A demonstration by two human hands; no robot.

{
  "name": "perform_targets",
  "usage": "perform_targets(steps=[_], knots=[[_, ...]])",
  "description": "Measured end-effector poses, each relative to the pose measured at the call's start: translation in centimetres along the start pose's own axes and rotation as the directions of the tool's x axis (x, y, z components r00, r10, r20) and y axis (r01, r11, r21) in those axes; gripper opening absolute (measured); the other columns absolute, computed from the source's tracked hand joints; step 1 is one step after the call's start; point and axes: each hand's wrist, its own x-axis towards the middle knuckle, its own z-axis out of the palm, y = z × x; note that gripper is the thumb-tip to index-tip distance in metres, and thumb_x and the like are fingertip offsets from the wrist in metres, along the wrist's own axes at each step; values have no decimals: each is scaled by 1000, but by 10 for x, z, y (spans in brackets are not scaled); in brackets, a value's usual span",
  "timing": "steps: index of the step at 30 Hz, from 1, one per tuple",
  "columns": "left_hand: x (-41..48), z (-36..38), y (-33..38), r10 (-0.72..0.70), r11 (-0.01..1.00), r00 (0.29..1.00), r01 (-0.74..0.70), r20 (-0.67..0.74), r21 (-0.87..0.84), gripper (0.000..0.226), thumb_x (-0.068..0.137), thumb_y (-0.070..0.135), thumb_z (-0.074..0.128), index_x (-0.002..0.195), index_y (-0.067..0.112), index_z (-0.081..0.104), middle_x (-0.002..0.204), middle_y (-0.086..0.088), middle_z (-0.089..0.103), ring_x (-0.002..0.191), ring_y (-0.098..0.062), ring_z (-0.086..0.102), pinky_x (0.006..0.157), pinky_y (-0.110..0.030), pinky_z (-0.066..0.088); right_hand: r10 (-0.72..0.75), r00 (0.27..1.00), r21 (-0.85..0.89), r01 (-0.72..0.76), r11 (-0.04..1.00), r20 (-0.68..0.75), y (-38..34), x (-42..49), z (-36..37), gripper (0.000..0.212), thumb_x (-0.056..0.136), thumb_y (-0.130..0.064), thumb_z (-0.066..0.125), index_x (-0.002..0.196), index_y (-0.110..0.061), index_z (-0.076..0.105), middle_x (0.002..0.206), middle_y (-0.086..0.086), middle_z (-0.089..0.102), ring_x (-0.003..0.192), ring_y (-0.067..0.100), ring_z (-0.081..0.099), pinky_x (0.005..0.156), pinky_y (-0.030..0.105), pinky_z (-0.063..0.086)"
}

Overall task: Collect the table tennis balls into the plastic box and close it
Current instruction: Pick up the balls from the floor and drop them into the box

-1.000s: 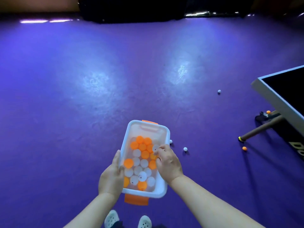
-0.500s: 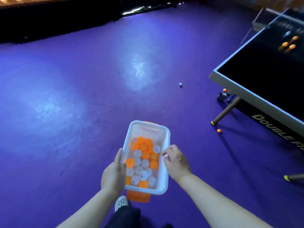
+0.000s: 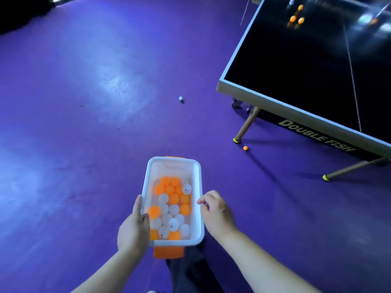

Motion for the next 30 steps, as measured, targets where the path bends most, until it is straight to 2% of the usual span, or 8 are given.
perform_targets(steps=[6,10,12,16,20,24,28,30], knots=[[85,19,68,-42,999,999,41,11,33,56,96,25,39,148,34,20,63,-5,50,57,-23,46,55,-31,35,35,999,-19,-35,999,36,16,116,-20,18,87,-7,47,94,-12,63,106,1,58,91,23,56,68,33,42],[139,33,103,-94,995,995,95,14,-20,55,96,26,38,148,35,19,60,2,43,54,-18,43,53,-32,33,33,995,-60,-27,998,94,26,187,-20,19,88,-8,46,94,-13,62,105,-1,57,89,23,56,69,34,45],[168,41,112,-115,992,993,115,4,-43,55,97,27,37,148,35,19,69,-2,50,63,-24,47,60,-34,37,34,992,-65,-26,998,119,33,217,-13,19,88,-7,46,94,-13,63,104,0,57,90,23,56,71,35,47],[224,61,114,-148,988,989,147,-17,-45,55,97,27,38,148,33,19,101,-18,63,86,-36,56,70,-37,38,51,985,-98,-35,995,163,45,267,7,22,89,-7,45,97,-13,64,107,2,58,93,23,55,73,34,46],[276,89,111,-156,987,988,156,-7,-36,55,97,25,37,148,31,20,117,-19,63,101,-41,56,77,-39,37,96,981,-142,-73,987,166,67,307,40,24,89,-8,43,100,-16,63,109,-2,58,94,21,55,68,29,40],[333,122,91,-147,989,989,146,-24,-19,55,96,24,38,148,31,21,120,-19,62,102,-42,56,80,-41,40,139,976,-170,-110,979,167,102,339,90,24,90,-10,42,100,-17,63,107,-2,59,93,23,55,68,31,42],[396,159,58,-111,994,991,111,-70,-7,54,97,23,38,148,31,21,118,-17,64,100,-40,57,74,-36,35,170,952,-234,-110,966,253,154,370,164,26,92,-11,40,105,-17,62,109,-2,60,95,24,56,75,35,48],[430,185,40,-91,996,992,92,-90,4,54,97,23,39,148,31,21,117,-16,65,102,-39,57,76,-38,36,184,937,-268,-102,958,298,184,387,208,28,92,-10,38,107,-18,61,110,-1,60,95,25,56,75,35,47]])
